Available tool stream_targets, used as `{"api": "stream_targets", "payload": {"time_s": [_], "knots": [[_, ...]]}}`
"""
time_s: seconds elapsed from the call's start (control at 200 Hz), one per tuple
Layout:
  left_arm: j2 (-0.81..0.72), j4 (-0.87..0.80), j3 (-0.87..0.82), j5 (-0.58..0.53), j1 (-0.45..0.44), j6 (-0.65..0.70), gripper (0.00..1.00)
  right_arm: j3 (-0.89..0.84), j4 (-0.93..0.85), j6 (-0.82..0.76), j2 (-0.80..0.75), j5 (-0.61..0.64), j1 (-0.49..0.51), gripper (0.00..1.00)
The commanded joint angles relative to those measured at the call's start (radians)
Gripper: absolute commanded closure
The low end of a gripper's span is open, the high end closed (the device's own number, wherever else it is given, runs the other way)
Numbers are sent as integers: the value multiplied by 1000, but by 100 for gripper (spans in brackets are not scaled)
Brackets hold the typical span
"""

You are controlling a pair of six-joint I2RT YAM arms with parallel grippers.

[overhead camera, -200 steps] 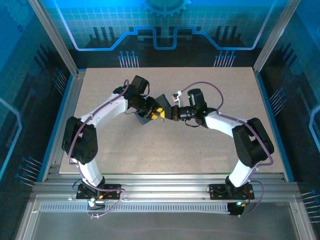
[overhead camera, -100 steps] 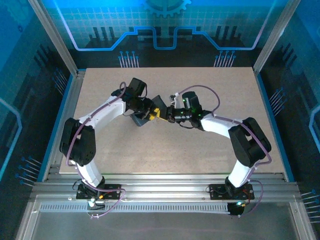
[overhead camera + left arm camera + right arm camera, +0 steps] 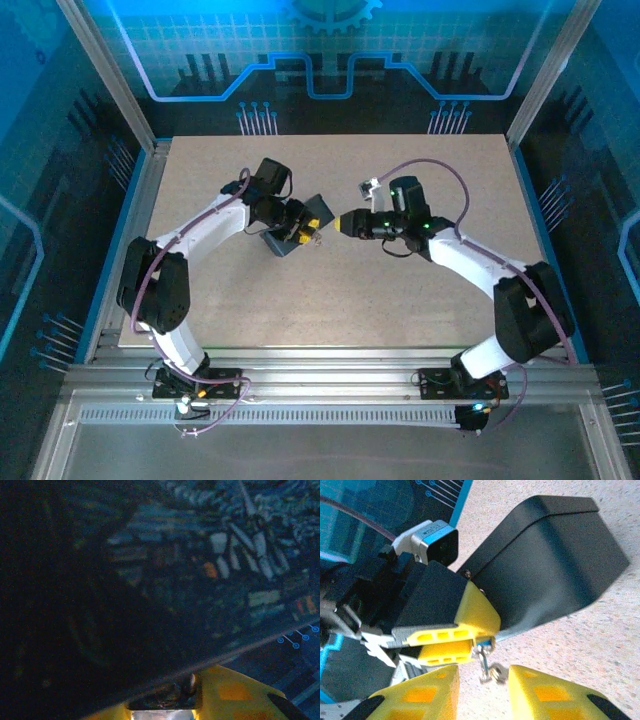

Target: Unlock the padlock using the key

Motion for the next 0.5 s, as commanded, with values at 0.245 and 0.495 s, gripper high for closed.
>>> {"api": "stream_targets", "payload": {"time_s": [0.245,0.495], "knots": [[7,-234,137,66,7,112,100,-280,240,-916,-257,404,88,72],[17,-288,178,66,7,116,100,-295,389,-1191,-246,610,275,70]]}}
